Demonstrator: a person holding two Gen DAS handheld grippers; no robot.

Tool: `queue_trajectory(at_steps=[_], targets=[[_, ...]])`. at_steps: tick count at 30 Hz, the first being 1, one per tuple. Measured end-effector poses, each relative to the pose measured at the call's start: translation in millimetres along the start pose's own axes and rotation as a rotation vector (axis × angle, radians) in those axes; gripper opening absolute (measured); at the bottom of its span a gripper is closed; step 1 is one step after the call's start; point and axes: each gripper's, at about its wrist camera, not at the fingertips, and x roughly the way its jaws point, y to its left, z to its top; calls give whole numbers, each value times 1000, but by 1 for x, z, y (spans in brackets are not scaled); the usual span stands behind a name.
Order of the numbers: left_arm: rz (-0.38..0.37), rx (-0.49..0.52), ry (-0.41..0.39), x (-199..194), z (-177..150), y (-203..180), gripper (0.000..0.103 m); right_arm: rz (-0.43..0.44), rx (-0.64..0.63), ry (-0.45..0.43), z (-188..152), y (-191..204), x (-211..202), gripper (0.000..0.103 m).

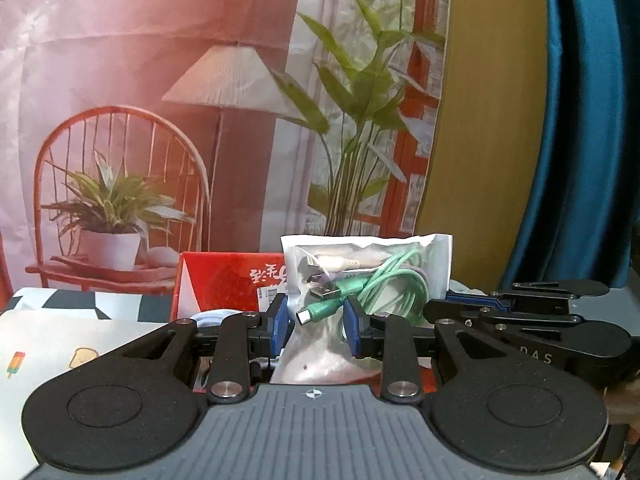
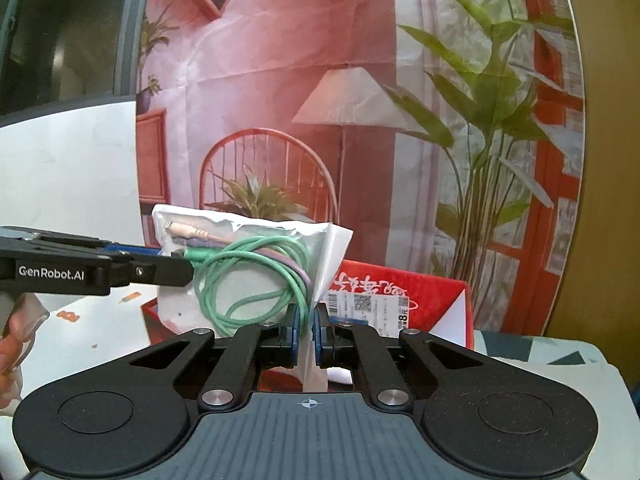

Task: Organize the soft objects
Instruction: 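Carry the packet with the left tool over the box and open it, then move the right tool down to the green tasselled pouch and close on it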

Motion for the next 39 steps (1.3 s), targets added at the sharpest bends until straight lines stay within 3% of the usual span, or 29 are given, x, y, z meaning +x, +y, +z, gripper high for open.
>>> queue_trajectory(at_steps=[9, 13, 18, 24, 28, 29, 32, 39], targets=[[-21, -63, 103, 52, 4, 14, 32, -10, 48, 99, 6, -20, 42, 7], [10, -87, 169, 78, -2, 21, 32, -26, 78, 173, -4, -27, 67, 7], [12, -57, 184, 95, -1, 20, 32, -23, 106, 206, -8, -32, 86, 7], [164, 82, 198, 102, 1, 16, 32, -73, 71, 218, -9, -33, 90, 9], [177, 46, 199, 92, -1, 28, 33, -106, 95, 203, -11, -44, 77, 23], [171, 32, 195, 88, 0, 30, 36, -108, 102, 197, -12, -46, 73, 31], [164, 15, 171, 71, 1, 31, 55, -122, 127, 168, -14, -56, 55, 57], [112, -26, 116, 27, -11, 20, 84, -106, 176, 131, -27, -74, 8, 80]])
